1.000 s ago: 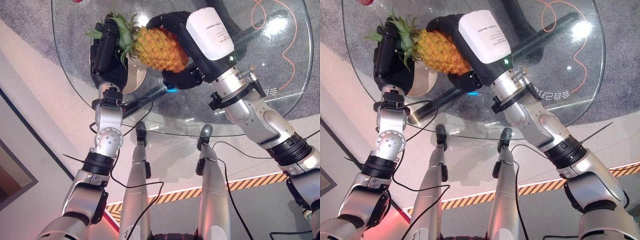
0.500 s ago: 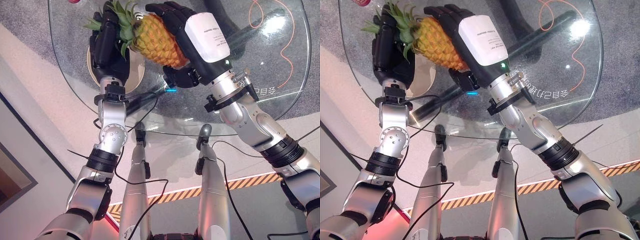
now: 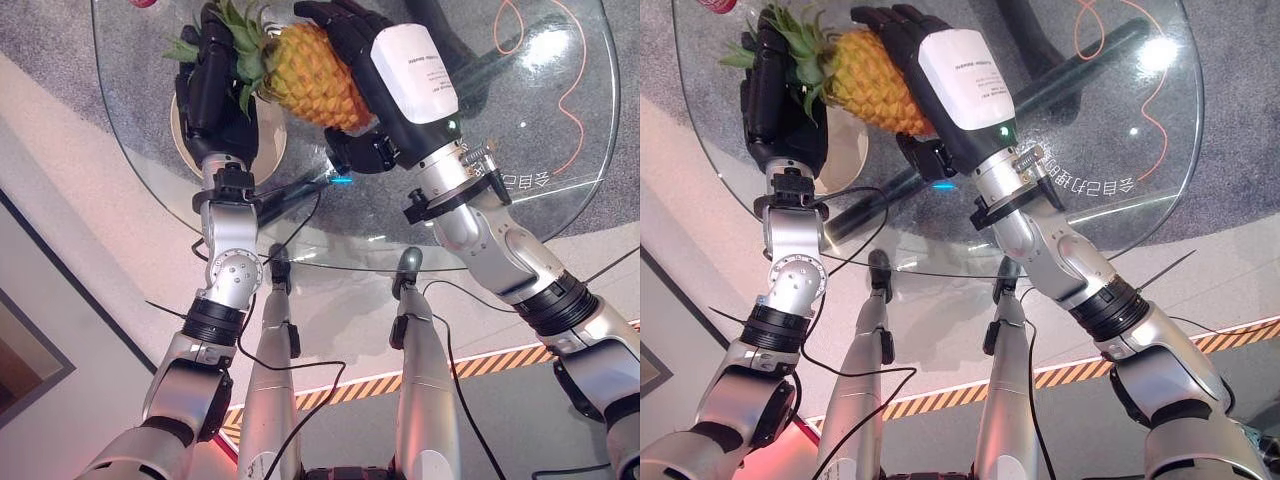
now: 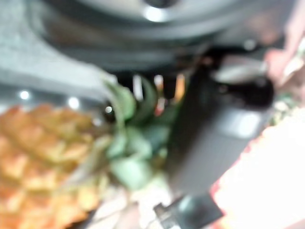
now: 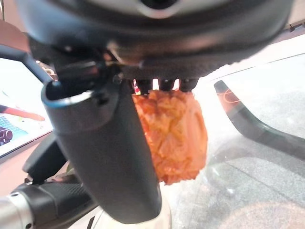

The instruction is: Pick up the fruit to the plate

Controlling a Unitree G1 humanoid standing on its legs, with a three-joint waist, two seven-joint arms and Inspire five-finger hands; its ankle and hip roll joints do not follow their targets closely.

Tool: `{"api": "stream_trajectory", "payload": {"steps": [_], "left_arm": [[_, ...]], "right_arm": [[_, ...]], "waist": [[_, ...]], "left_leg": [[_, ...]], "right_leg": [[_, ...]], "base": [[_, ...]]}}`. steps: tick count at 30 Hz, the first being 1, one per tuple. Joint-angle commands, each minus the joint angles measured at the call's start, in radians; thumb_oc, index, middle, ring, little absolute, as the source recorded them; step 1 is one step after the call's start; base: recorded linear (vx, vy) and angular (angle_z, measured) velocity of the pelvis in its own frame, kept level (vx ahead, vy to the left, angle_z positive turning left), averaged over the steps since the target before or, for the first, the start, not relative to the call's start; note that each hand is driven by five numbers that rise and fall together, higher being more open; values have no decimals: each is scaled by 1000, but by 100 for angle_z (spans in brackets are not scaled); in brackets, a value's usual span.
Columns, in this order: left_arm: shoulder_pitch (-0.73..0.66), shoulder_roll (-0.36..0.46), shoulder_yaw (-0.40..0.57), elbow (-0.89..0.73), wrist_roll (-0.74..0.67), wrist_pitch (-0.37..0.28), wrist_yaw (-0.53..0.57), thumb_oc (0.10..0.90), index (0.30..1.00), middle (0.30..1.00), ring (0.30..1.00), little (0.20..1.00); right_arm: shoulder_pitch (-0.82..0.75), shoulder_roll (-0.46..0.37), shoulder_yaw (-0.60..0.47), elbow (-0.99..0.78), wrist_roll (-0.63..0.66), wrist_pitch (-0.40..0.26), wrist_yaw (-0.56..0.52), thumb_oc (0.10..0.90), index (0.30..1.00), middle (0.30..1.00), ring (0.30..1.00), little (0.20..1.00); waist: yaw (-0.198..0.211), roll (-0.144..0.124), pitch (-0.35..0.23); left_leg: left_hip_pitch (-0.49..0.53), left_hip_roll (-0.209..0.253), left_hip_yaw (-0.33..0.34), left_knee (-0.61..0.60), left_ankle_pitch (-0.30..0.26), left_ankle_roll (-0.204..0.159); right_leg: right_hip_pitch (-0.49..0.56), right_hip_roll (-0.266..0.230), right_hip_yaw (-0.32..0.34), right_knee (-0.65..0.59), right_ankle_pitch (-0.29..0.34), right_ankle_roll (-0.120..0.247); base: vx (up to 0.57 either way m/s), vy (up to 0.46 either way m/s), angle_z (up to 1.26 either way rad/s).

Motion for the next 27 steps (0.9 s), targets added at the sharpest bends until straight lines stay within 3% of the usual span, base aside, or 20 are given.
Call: {"api": "stream_trajectory", "payload": {"steps": [1, 15, 27], "left_arm": [[-95, 16, -3, -153, 127, -92, -4, 100, 300, 300, 300, 200], [-95, 6, 41, -152, 255, -184, 187, 100, 300, 300, 300, 200], [-100, -13, 79, -158, 282, -270, 298, 100, 300, 300, 300, 200]], "right_arm": [[-99, 25, -113, -93, -16, -51, -114, 800, 900, 900, 900, 900], [-101, 30, -128, -82, -23, -44, -150, 800, 900, 900, 900, 900], [-94, 45, -140, -73, -27, -36, -163, 800, 900, 900, 900, 900]], "waist": [[22, -20, -23], [27, -23, -23], [27, -26, -23]], "left_leg": [[-7, -48, 3, 44, -53, 19], [-8, -43, -1, 34, -47, 15], [-8, -41, -2, 28, -42, 13]], "right_leg": [[61, 28, -52, -121, 69, 6], [61, 30, -54, -125, 69, 4], [61, 33, -52, -127, 66, 1]], "base": [[0, 0, 0], [0, 0, 0], [0, 0, 0]]}}
